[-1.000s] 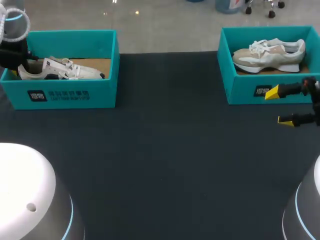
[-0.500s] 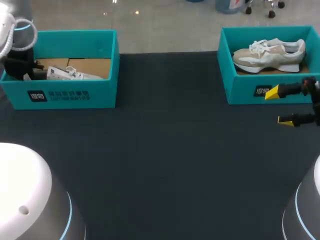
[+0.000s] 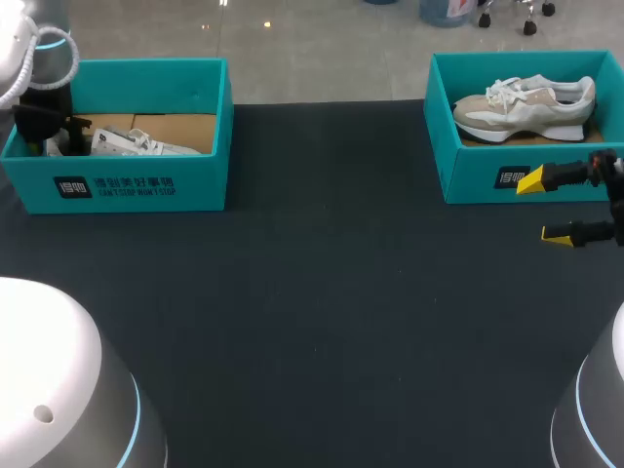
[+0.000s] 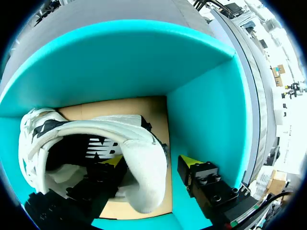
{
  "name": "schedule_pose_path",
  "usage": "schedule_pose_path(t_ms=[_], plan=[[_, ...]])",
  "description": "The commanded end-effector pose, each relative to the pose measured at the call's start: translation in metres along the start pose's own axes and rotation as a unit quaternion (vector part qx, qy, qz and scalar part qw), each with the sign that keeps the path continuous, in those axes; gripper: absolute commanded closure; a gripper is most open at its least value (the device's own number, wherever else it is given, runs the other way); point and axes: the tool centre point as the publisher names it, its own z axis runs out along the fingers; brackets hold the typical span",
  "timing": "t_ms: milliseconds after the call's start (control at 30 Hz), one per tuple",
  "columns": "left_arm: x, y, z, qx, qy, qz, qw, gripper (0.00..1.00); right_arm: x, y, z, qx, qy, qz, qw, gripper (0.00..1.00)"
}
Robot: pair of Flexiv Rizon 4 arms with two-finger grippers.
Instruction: Take the shoe out of the shoebox, open the shoe tongue, remove and reinsert the insole, then place the shoe into the shoebox
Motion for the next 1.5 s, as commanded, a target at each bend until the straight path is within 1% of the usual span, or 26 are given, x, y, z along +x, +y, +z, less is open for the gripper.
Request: schedule_pose_path(t_ms=[33,133,233,400,467,600,667,867,967,1200,1333,1400,1500], plan=[[0.003,-0.010,-0.028,-0.011,-0.009,-0.005,1.000,0.00,0.000,-0.001,0.001,-0.001,-0.002,0.001,1.000,0.00],[0.002,-0.010,-0.046,-0.017,-0.019,-0.017,1.000,0.00,0.000,-0.001,0.001,-0.001,-0.002,0.001,1.000,0.00],[0.002,-0.008,-0.064,-0.010,-0.035,-0.022,0.999,0.00,0.000,-0.001,0.001,-0.001,-0.002,0.001,1.000,0.00],[0.003,-0.004,-0.094,-0.015,-0.045,-0.045,0.998,0.00,0.000,-0.001,0.001,-0.001,-0.002,0.001,1.000,0.00],[0.005,-0.003,-0.107,-0.011,-0.051,-0.059,0.997,0.00,0.000,-0.001,0.001,-0.001,-0.002,0.001,1.000,0.00],[0.008,-0.004,-0.132,-0.020,-0.045,-0.104,0.993,0.00,0.000,-0.001,0.001,-0.001,-0.002,0.001,1.000,0.00],[0.008,-0.005,-0.144,-0.021,-0.057,-0.117,0.991,0.00,0.000,-0.001,0.001,-0.001,-0.002,0.001,1.000,0.00],[0.012,-0.009,-0.174,-0.009,-0.075,-0.148,0.986,0.00,0.000,-0.001,0.001,-0.001,-0.002,0.001,1.000,0.00],[0.016,-0.011,-0.185,-0.010,-0.080,-0.159,0.984,0.00,0.000,-0.001,0.001,-0.001,-0.002,0.001,1.000,0.00],[0.016,-0.011,-0.185,-0.010,-0.080,-0.159,0.984,0.00,0.000,-0.001,0.001,-0.001,-0.002,0.001,1.000,0.00],[0.016,-0.011,-0.185,-0.010,-0.080,-0.159,0.984,0.00,0.001,0.032,-0.003,-0.010,-0.036,-0.034,0.999,0.00],[0.016,-0.011,-0.185,-0.010,-0.080,-0.159,0.984,0.00,0.004,0.052,-0.006,-0.021,-0.044,-0.047,0.998,0.00],[0.016,-0.011,-0.185,-0.010,-0.080,-0.159,0.984,0.00,0.007,0.082,-0.010,-0.036,-0.072,-0.068,0.994,0.00]])
